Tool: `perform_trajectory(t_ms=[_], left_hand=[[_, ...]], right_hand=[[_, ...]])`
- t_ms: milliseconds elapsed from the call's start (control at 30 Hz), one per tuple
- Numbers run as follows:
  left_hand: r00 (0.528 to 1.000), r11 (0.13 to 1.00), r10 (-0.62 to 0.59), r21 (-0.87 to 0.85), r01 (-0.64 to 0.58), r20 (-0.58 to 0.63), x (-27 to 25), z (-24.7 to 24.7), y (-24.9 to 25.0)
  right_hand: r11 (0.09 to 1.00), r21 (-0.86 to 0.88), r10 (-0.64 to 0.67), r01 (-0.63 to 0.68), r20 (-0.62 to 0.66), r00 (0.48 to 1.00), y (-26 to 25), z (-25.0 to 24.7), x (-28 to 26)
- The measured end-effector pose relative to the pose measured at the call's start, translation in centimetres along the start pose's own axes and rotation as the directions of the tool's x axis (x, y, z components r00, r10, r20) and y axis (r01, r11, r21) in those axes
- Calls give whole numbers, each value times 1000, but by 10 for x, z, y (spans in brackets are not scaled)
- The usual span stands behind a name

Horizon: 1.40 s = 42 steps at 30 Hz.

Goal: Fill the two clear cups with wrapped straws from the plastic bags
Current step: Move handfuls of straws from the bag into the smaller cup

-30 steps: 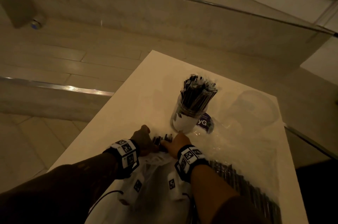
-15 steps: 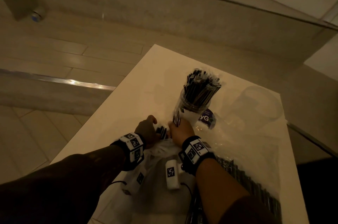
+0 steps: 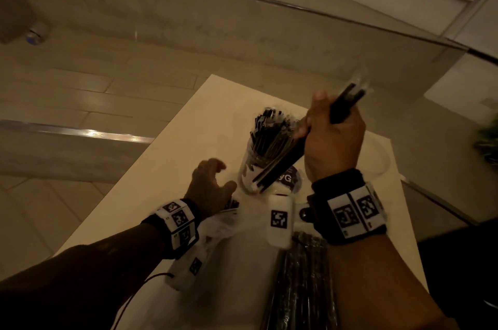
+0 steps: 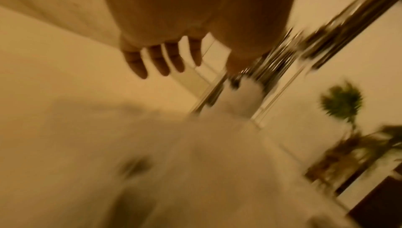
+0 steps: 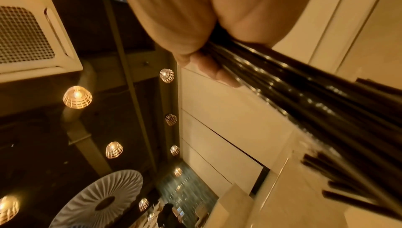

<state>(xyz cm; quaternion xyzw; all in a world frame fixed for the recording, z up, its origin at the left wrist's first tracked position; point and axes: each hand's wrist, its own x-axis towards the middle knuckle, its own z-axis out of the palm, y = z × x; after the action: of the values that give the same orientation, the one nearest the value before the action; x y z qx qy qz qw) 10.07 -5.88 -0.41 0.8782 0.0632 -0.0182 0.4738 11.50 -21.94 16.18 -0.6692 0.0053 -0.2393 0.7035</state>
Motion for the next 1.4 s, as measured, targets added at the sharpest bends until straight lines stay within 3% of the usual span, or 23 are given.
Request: perform_trajectory(t_ms=[67,100,167,233,333,400,433,467,533,600,633,700,800,867,900,967,1033,1100,1167,1233,1300,1400], left_hand=[[975,935,184,-327,-135,125,-5,-17,37],[937,917,259,-365,-162,234,-7,-20,52],[849,937,327,-261,-233,416,-12,-18,76],[810,954,300,-179,-242,504,-16,-8,89],[851,970,242,-136,-201,466,-17,-4,90],[880,973,214,-15,-229,425,-16,-5,83],[881,971,207,19,-238,426,-16,-5,80],[881,968,208,38,-246,425,-16,-5,79],[872,969,207,30,-245,444,-17,-5,83],[868,969,229,-22,-244,440,-17,-5,90],[870,972,229,-52,-229,436,-19,-6,93],[876,975,214,-147,-166,432,-22,-6,96],[870,956,204,-284,-77,449,-25,-7,99],[868,949,257,-280,-144,424,-27,-9,105],[860,938,307,-280,-203,408,-27,-10,107],[841,914,387,-278,-296,377,-28,-9,113],[824,874,476,-271,-404,307,-27,-6,113],[801,849,527,-220,-481,285,-18,-6,105],[853,881,471,-58,-470,225,-7,-14,95],[874,864,466,140,-483,135,6,-18,79],[876,832,453,274,-483,166,14,-14,71],[886,830,415,314,-462,207,23,-1,71]], right_hand=[[997,57,53,-52,-16,998,2,-3,2],[994,56,92,-91,-17,996,8,-2,-1],[987,4,158,-158,2,987,20,3,-13],[980,-85,185,-179,61,981,28,7,-25],[967,-220,149,-130,74,986,21,-4,-20],[935,-352,-16,35,56,998,7,-22,-4],[885,-438,-119,159,117,986,0,-30,2],[816,-515,-160,262,234,959,-5,-35,7],[707,-601,-31,371,499,866,-7,-34,4],[684,-597,64,419,622,781,-1,-30,-7],[707,-561,19,430,624,781,3,-29,-12],[780,-486,-73,393,554,829,6,-27,-14],[831,-469,-56,298,463,885,11,-25,-13],[912,-394,2,115,283,959,18,-27,-15],[945,-327,73,6,230,970,22,-27,-17],[959,-244,215,-147,281,935,30,-22,-29],[952,-266,225,-149,284,932,34,-16,-39],[967,-217,175,-134,181,968,29,-11,-35],[990,-112,94,-88,45,995,19,-13,-17],[1000,-7,27,-28,-67,997,10,-19,5],[999,39,-20,24,-118,993,5,-19,22],[999,-27,-38,34,-152,988,9,-8,35]])
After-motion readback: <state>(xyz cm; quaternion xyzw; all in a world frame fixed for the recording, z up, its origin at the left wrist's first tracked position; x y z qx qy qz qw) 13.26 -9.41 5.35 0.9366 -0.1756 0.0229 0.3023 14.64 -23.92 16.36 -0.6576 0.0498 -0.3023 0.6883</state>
